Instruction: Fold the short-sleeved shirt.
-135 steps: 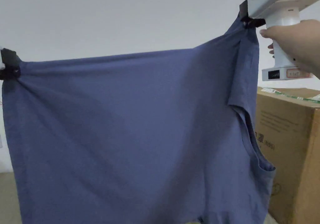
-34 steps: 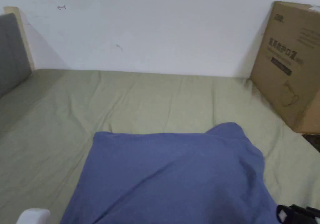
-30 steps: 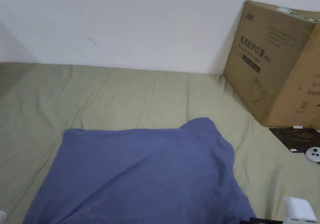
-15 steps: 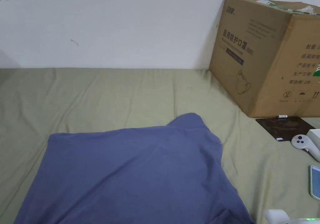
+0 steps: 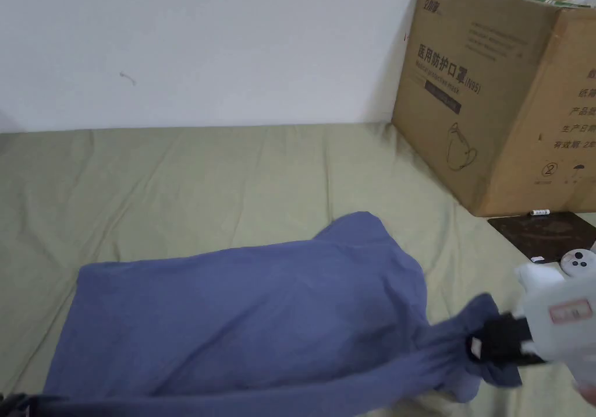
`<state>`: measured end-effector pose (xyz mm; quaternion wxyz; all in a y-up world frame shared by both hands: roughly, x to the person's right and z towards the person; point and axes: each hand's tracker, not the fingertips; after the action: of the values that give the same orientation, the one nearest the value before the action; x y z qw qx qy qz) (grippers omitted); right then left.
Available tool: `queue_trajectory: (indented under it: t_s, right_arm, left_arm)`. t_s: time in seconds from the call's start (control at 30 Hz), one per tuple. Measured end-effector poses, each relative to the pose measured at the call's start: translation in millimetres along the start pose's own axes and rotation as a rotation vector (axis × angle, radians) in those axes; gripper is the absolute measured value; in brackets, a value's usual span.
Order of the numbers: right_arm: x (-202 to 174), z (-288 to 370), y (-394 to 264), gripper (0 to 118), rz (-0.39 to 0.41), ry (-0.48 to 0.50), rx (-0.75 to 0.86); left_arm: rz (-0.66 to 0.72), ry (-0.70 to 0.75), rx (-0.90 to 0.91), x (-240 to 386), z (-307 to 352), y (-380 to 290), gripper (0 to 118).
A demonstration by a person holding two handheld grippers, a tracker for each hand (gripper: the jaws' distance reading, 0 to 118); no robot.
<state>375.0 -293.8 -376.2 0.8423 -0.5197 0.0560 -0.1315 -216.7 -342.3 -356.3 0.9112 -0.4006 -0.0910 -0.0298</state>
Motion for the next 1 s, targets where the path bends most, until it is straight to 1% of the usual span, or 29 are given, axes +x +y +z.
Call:
queue_trajectory:
  t_s: [0.07,0.13,0.17,0.23,0.27,0.3,0.33,0.37,0.4,0.43,0.47,0.53,0.6,0.67,0.73,0.77,0.8,0.83,0.87,0.9,0.93,0.97,1.0]
  right_arm:
    - [-12,-21,36,7,-0.002,-0.028,-0.015]
    - [-15,-55,67,7,-0.019,-0.027,-0.030]
    - [-10,-77,82,7,-0.028,-0.031,-0.039]
    - [-10,-111,96,7,-0.071,-0.049,-0.055]
    - [-11,-123,97,12,-0.100,-0.079,-0.051]
    - [-8,-132,95,32,-0.131,-0.130,-0.013]
    - [-10,-136,92,72,-0.148,-0.179,0.027]
    - [-9,-138,90,108,-0.173,-0.173,0.040]
    - [-9,-136,88,110,-0.196,-0.111,0.067]
    - [3,-137,90,110,-0.214,-0.073,0.075]
    - [2,-133,86,110,-0.226,-0.061,0.085]
    - [-3,-116,78,110,-0.208,-0.070,0.110]
    - [-12,-91,64,110,-0.157,-0.059,0.170]
    - [-23,-59,46,110,-0.100,-0.037,0.276]
    - [-39,-25,17,108,-0.041,0.016,0.406]
    - [-46,-9,2,102,-0.007,0.049,0.461]
    - [-52,6,-15,91,0.029,0.067,0.517]
    - [-64,21,-37,70,0.061,0.080,0.574]
    - [-70,35,-57,32,0.082,0.101,0.633]
    - [-77,45,-75,4,0.109,0.110,0.665]
    - [-82,53,-88,1,0.120,0.115,0.684]
    - [-89,58,-101,0,0.122,0.109,0.692]
    - [-91,63,-111,0,0.113,0.134,0.685]
  left_arm:
    - [0.017,0.001,-0.024,-11,-30,20,2]
    - [0.053,-0.008,-0.067,-22,-63,34,2]
    - [0.084,-0.013,-0.089,-27,-78,39,2]
    - [0.158,-0.037,-0.116,-36,-102,44,3]
    - [0.214,-0.059,-0.130,-40,-110,43,26]
    - [0.264,-0.065,-0.132,-44,-116,41,65]
    - [0.300,-0.092,-0.138,-46,-120,38,98]
    - [0.321,-0.117,-0.119,-45,-117,36,109]
    - [0.339,-0.129,-0.096,-45,-114,36,106]
    - [0.341,-0.132,-0.104,-43,-111,36,106]
    - [0.338,-0.134,-0.103,-41,-107,37,106]
    - [0.333,-0.164,-0.077,-40,-96,37,106]
    - [0.319,-0.167,0.019,-28,-71,42,106]
    - [0.348,-0.198,0.111,-21,-42,41,106]
    - [0.393,-0.216,0.203,-7,-10,36,104]
    - [0.403,-0.186,0.248,2,8,30,90]
    - [0.399,-0.157,0.311,5,24,19,68]
    - [0.382,-0.120,0.360,14,40,12,39]
    - [0.359,-0.072,0.377,24,52,7,5]
    - [0.340,-0.040,0.380,32,63,1,2]
    - [0.341,-0.031,0.399,32,70,-10,1]
    - [0.361,-0.069,0.421,34,81,-18,0]
    - [0.375,-0.107,0.431,35,90,-23,0]
